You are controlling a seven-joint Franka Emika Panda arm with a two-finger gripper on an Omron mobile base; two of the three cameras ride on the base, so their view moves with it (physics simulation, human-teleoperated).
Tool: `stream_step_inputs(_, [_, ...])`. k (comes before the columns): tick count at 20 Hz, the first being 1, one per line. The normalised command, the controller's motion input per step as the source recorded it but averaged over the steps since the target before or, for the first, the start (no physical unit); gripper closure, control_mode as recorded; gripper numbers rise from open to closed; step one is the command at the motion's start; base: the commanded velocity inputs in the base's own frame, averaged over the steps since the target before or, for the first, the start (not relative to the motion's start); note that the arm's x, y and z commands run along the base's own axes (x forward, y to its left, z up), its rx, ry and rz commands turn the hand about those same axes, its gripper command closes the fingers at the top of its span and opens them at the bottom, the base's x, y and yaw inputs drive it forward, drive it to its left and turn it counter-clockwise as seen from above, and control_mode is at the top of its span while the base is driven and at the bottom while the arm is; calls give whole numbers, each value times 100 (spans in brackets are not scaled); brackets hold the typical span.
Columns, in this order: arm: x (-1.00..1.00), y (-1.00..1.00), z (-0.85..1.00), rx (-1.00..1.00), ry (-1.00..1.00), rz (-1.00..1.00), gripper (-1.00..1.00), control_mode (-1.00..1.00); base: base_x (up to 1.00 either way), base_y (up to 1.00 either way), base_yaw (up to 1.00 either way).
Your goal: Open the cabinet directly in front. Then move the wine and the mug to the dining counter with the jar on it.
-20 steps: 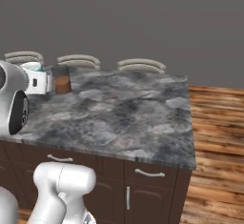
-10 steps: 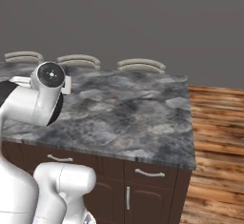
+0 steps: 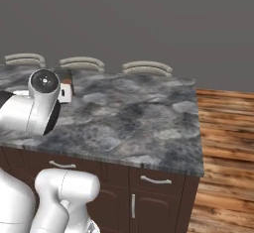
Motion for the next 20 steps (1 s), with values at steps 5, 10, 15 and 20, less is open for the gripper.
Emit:
stream_step_inputs(5, [23,0,-10,0,0,0,100,-100,0,0,0])
stream_step_inputs(10, [93,0,-13,0,6,0,100,-100,0,0,0])
stream_step_inputs(15, [100,0,-25,0,13,0,100,-100,0,0,0])
stream_step_inputs(20, [92,8,-41,0,11,0,100,-100,0,0,0])
